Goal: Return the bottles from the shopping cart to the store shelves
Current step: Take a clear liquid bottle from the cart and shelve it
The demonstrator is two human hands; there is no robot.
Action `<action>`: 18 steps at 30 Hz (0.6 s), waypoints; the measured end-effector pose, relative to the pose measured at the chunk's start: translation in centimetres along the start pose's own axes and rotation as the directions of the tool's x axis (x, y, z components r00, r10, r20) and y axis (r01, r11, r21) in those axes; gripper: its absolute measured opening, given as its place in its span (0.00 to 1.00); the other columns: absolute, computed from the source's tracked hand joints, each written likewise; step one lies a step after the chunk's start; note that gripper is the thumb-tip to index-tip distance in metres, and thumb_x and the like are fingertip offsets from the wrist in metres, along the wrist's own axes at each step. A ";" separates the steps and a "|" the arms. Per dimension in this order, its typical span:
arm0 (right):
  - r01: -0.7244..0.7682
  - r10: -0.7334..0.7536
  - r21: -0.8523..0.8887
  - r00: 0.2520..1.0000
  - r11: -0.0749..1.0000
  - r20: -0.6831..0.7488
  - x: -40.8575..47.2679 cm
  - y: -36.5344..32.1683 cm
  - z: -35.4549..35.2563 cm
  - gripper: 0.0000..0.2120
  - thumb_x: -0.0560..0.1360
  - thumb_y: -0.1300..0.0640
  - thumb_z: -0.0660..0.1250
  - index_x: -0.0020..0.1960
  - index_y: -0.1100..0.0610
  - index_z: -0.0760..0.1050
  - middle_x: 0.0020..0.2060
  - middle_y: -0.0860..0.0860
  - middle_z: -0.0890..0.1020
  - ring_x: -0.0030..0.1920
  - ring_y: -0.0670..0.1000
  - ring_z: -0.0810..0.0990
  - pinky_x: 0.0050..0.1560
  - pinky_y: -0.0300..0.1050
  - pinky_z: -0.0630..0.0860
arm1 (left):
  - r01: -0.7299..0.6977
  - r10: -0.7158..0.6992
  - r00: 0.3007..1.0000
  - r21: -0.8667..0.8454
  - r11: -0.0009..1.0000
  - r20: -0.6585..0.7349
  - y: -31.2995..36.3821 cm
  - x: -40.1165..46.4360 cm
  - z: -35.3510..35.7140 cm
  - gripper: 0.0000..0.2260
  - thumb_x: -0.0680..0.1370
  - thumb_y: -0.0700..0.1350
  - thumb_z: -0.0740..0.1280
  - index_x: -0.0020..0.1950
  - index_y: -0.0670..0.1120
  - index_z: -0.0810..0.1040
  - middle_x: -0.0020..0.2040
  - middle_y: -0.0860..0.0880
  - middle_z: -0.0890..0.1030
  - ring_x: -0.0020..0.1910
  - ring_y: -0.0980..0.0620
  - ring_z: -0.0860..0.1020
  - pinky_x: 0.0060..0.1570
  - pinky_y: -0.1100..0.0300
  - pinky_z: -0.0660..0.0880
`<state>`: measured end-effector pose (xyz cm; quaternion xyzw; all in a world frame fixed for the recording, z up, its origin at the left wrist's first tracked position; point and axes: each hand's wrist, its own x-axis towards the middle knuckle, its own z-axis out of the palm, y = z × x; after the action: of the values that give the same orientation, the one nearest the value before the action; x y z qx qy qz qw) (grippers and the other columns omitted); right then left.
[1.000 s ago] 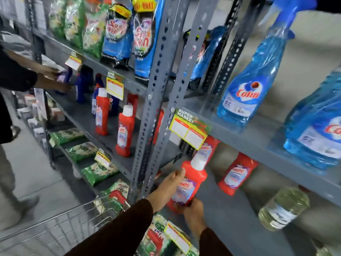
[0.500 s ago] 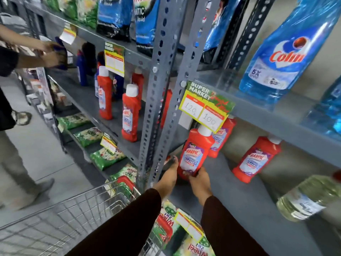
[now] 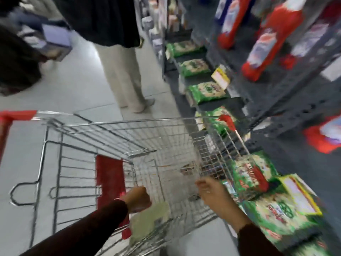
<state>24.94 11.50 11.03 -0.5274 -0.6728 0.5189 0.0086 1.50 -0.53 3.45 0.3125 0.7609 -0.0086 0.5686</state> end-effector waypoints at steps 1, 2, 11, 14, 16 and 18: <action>-0.044 0.059 -0.106 0.988 0.993 0.144 1.8 -0.2 1.9 0.19 0.78 0.64 0.66 0.41 0.40 0.74 0.40 0.40 0.79 0.37 0.36 0.79 0.43 0.28 0.75 | -0.019 0.023 1.000 0.161 0.987 -0.021 -1.5 -0.3 0.1 0.18 0.76 0.49 0.66 0.61 0.41 0.76 0.54 0.43 0.81 0.58 0.40 0.79 0.45 0.58 0.73; -0.061 0.110 -0.203 0.964 0.977 0.241 3.2 -0.4 3.2 0.18 0.79 0.63 0.64 0.41 0.41 0.74 0.39 0.41 0.77 0.37 0.38 0.76 0.44 0.33 0.75 | -0.069 0.080 0.997 0.318 0.946 -0.023 -1.8 -0.7 0.5 0.22 0.72 0.53 0.71 0.61 0.43 0.76 0.55 0.44 0.80 0.58 0.42 0.79 0.47 0.58 0.74; 0.286 0.314 -0.669 0.713 0.686 0.627 12.1 1.4 15.1 0.29 0.72 0.70 0.70 0.70 0.56 0.72 0.69 0.57 0.76 0.67 0.58 0.75 0.64 0.47 0.73 | -0.054 -0.023 0.988 0.489 0.871 0.150 -3.1 2.5 5.2 0.35 0.65 0.51 0.79 0.65 0.36 0.72 0.62 0.35 0.77 0.59 0.37 0.78 0.59 0.47 0.78; 0.309 0.328 -0.684 0.700 0.661 0.634 12.8 3.5 17.2 0.30 0.72 0.71 0.68 0.71 0.53 0.70 0.70 0.57 0.75 0.68 0.58 0.75 0.66 0.49 0.74 | -0.077 -0.016 0.983 0.492 0.867 0.183 -3.1 3.7 4.8 0.31 0.65 0.52 0.78 0.60 0.37 0.76 0.56 0.39 0.81 0.53 0.41 0.81 0.54 0.50 0.80; 0.325 0.320 -0.682 0.698 0.655 0.640 12.8 4.5 17.9 0.32 0.73 0.69 0.70 0.73 0.50 0.68 0.70 0.56 0.75 0.66 0.59 0.76 0.62 0.49 0.76 | -0.042 -0.046 0.976 0.394 0.918 0.211 -3.3 4.5 4.1 0.30 0.64 0.55 0.78 0.60 0.40 0.78 0.56 0.42 0.82 0.53 0.43 0.81 0.54 0.53 0.80; 0.336 0.329 -0.689 0.692 0.642 0.643 12.8 4.8 17.7 0.34 0.71 0.65 0.73 0.73 0.47 0.67 0.67 0.55 0.76 0.64 0.59 0.78 0.60 0.50 0.77 | 0.022 -0.085 0.972 0.274 0.962 0.220 -3.5 5.1 2.5 0.31 0.59 0.61 0.76 0.56 0.45 0.81 0.54 0.46 0.84 0.52 0.45 0.82 0.53 0.54 0.80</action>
<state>12.77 7.99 -7.42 -0.2290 -0.7734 0.3462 -0.4791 1.14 -1.84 -3.08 0.3631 0.6901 -0.1635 0.6043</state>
